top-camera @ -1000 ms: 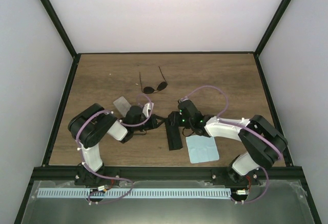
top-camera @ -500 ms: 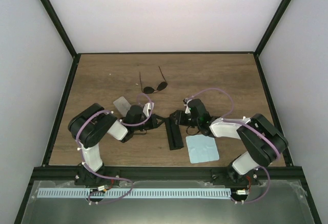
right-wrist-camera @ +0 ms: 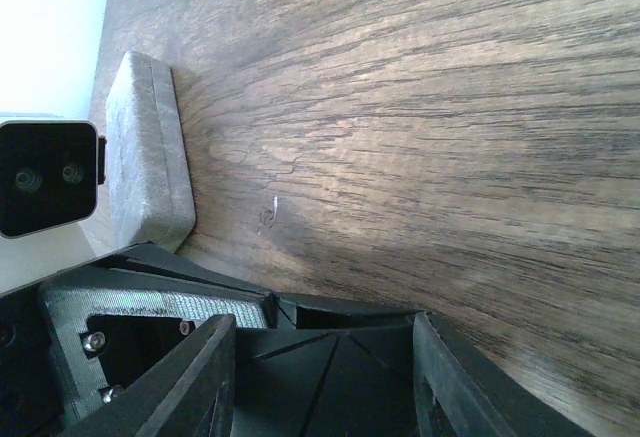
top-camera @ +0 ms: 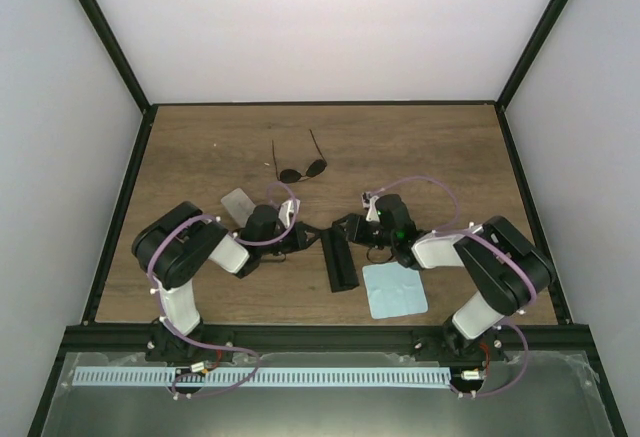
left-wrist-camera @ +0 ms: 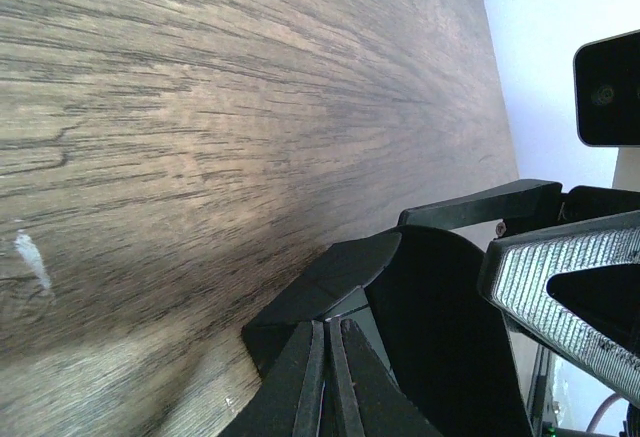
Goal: Organize the sunglasses
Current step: Open the sunglasses case at the center of the board.
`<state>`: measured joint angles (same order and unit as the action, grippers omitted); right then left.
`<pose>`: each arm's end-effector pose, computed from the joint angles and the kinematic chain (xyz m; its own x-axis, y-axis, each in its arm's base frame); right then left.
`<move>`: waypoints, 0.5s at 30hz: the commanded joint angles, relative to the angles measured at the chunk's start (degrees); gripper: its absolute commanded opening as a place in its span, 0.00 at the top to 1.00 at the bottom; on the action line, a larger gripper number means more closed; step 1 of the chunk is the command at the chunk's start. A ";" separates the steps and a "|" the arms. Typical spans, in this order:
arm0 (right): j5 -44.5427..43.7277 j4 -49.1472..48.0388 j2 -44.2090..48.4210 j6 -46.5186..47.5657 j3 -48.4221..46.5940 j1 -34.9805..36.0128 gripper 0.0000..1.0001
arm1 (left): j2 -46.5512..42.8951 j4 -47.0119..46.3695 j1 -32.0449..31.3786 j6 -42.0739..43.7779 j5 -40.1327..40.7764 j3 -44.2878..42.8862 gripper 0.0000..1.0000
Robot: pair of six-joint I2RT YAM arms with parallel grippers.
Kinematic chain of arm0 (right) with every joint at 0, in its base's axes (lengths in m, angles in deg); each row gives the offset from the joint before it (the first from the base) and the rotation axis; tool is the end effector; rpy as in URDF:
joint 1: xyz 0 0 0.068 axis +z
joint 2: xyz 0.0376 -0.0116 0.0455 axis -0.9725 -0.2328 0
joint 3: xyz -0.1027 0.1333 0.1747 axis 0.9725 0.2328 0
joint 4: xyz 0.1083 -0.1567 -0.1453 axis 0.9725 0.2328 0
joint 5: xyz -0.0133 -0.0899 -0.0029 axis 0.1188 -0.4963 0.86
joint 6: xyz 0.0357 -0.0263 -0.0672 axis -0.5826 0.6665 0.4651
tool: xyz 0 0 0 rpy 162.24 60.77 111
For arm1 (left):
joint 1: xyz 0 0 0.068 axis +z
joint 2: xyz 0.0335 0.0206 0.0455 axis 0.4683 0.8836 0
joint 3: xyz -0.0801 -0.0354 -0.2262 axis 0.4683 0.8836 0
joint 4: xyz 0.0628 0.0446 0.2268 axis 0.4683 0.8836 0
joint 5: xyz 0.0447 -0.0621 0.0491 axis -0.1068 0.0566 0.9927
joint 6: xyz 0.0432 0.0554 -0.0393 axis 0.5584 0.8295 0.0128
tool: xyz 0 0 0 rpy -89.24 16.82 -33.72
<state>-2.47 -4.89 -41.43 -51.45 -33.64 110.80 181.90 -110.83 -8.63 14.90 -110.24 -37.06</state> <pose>0.2270 0.1859 0.1014 -0.8826 0.2259 -0.4123 -0.1902 0.6305 0.7525 0.2269 -0.2067 0.0703 -0.8929 -0.2099 -0.3983 0.2455 0.5146 -0.8215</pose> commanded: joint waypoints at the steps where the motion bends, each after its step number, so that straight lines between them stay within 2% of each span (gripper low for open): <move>1: 18.98 -10.36 -0.60 -2.81 -0.51 2.90 0.66 | 1.37 3.73 -0.69 1.05 2.38 -2.05 0.96; 12: 23.31 -17.10 -1.37 -6.51 1.46 1.36 0.66 | 1.13 5.73 -1.39 1.36 2.93 -3.78 0.96; 15: 20.35 -13.29 -1.01 -5.14 0.92 1.34 0.67 | 0.34 7.20 -1.80 1.74 3.09 -4.72 0.96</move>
<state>1.81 -11.89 -42.80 -55.78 -30.97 108.59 181.37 -108.01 -8.57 15.38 -110.13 -38.30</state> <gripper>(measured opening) 0.456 0.044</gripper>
